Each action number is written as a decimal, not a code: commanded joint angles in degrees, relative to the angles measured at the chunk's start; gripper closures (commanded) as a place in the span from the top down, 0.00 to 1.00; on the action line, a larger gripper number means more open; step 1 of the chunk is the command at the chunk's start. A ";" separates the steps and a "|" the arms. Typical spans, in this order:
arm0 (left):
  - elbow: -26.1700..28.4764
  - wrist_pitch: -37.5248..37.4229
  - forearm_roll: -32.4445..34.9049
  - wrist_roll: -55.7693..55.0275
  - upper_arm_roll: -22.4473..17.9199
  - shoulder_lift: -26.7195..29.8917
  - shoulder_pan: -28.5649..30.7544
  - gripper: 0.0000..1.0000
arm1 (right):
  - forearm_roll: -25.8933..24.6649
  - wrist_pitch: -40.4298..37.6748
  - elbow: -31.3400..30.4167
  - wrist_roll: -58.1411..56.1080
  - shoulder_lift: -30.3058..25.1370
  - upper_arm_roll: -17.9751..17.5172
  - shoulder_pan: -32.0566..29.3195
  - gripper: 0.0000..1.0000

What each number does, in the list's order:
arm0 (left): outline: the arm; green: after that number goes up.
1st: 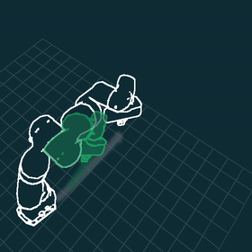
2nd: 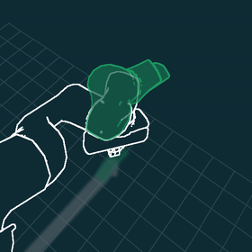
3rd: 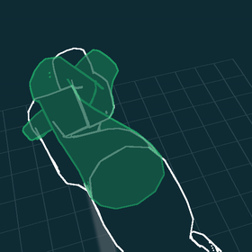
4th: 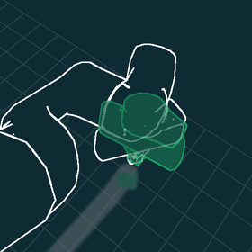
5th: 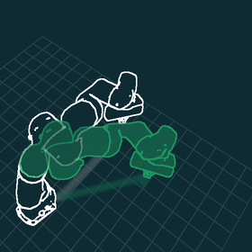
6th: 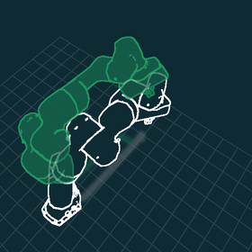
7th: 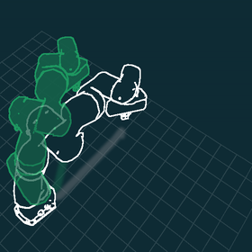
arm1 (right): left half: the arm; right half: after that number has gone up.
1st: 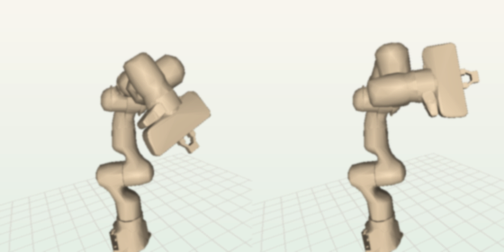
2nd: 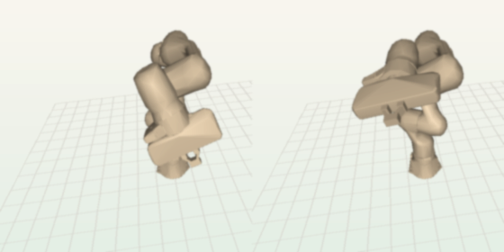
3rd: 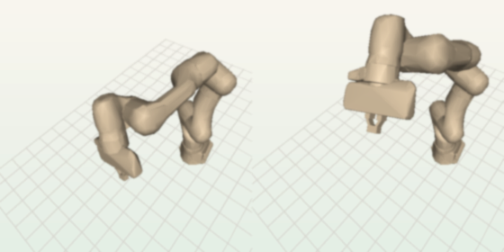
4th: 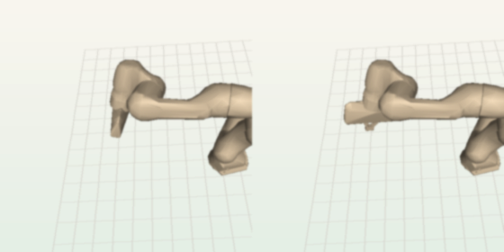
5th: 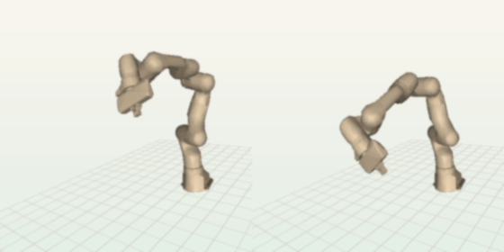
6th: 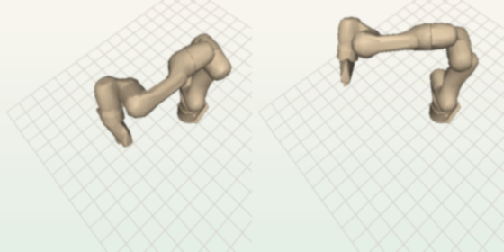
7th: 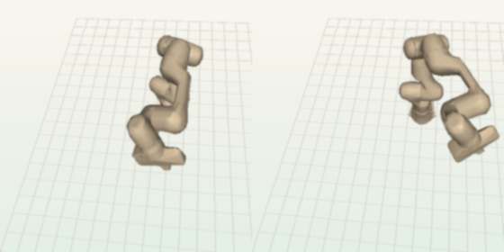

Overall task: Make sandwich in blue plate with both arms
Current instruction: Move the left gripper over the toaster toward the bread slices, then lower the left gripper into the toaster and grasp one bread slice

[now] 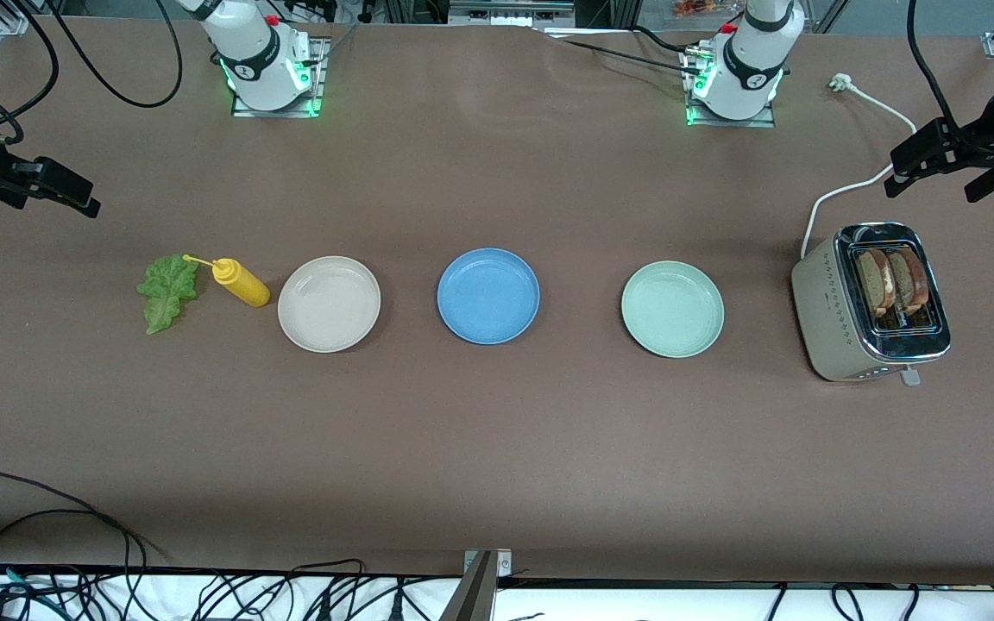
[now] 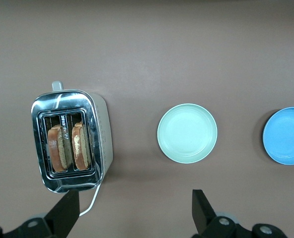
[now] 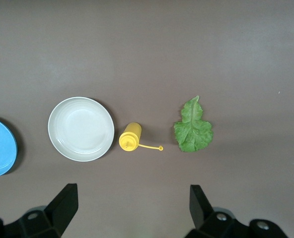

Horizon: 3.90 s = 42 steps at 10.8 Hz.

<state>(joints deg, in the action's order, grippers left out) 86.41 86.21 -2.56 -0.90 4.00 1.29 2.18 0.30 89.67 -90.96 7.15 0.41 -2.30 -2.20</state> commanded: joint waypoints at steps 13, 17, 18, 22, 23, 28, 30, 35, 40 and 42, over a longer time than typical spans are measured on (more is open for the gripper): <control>-0.72 -1.92 1.33 -0.68 0.13 -0.24 -0.51 1.00 | -0.39 -0.90 0.79 0.76 -0.15 -0.86 -0.79 1.00; 0.59 -1.57 1.33 0.19 0.13 -0.33 1.16 1.00 | -0.39 -0.90 0.79 0.94 -0.06 -0.86 -0.79 1.00; 1.38 -1.14 1.42 0.19 -0.04 -0.42 1.08 1.00 | -0.39 -0.90 0.79 0.94 -0.06 -0.86 -0.79 1.00; 7.43 4.47 2.47 0.28 -2.15 -0.42 1.34 0.96 | -0.39 -0.90 0.79 0.94 -0.06 -0.95 -0.79 1.00; 9.37 6.58 3.69 0.28 -2.24 -0.50 1.34 0.96 | -0.39 -0.90 0.79 0.94 -0.06 -0.95 -0.79 1.00; 18.87 18.98 4.41 0.28 -5.49 -2.87 1.34 0.92 | -0.39 -0.81 0.79 1.03 0.11 -1.12 -0.70 1.00; 19.05 19.87 5.63 0.28 -6.63 -6.02 1.43 0.87 | -0.39 -0.81 0.79 1.03 0.11 -1.12 -0.70 1.00; 20.54 23.11 7.49 0.19 -7.07 -11.13 2.66 0.82 | -0.30 -0.72 0.79 1.03 0.20 -1.12 -0.70 1.00; 24.24 26.47 7.49 0.11 -7.51 -12.19 2.75 0.77 | -0.30 -0.81 0.79 1.03 0.20 -1.12 -0.70 1.00; 24.77 26.47 7.49 -0.16 -7.60 -12.28 2.75 0.73 | -0.39 -0.81 0.79 1.03 0.55 -1.12 -0.70 1.00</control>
<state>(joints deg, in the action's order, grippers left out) 110.26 111.88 3.49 -0.87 -3.45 -11.23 4.73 0.30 89.63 -90.92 7.24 0.52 -2.62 -2.21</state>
